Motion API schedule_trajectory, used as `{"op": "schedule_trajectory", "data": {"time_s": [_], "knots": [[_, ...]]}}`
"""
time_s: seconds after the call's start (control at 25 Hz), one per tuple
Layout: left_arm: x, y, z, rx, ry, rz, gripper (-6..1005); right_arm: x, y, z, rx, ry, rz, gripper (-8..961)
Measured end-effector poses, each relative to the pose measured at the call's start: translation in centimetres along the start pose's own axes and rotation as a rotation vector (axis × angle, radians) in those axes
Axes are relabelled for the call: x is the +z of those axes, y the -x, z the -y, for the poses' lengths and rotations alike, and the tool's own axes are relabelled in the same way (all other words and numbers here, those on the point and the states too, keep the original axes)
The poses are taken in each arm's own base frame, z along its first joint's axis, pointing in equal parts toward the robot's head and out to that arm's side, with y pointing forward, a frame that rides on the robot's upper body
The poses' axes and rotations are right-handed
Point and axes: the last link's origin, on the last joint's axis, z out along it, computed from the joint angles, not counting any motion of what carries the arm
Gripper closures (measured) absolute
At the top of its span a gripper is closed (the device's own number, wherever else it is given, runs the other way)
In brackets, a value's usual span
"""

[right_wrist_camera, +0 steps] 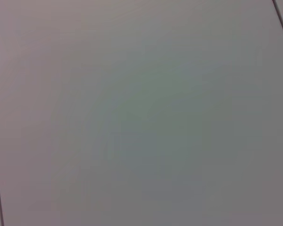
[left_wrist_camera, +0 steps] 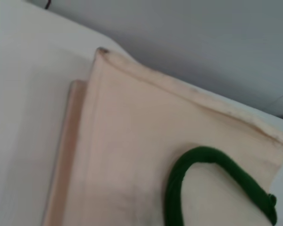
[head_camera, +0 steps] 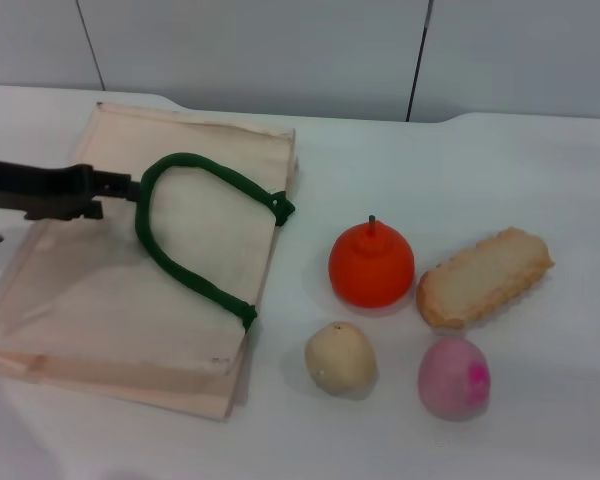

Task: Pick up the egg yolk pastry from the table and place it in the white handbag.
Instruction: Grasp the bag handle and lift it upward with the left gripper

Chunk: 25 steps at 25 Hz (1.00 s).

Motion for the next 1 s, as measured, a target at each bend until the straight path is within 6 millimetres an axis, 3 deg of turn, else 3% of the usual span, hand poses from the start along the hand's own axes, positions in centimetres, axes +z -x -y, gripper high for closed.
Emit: {"op": "schedule_trajectory", "data": {"time_s": [0.32, 1.0], "knots": [[2.9, -0.7, -1.5, 0.045, 0.002, 0.064, 233, 0.1, 0.1, -0.1, 0.0, 0.002, 0.002, 75], [4.8, -1.1, -2.2, 0.085, -0.072, 0.135, 237, 0.4, 0.2, -0.3, 0.001, 0.01, 0.007, 76]]}}
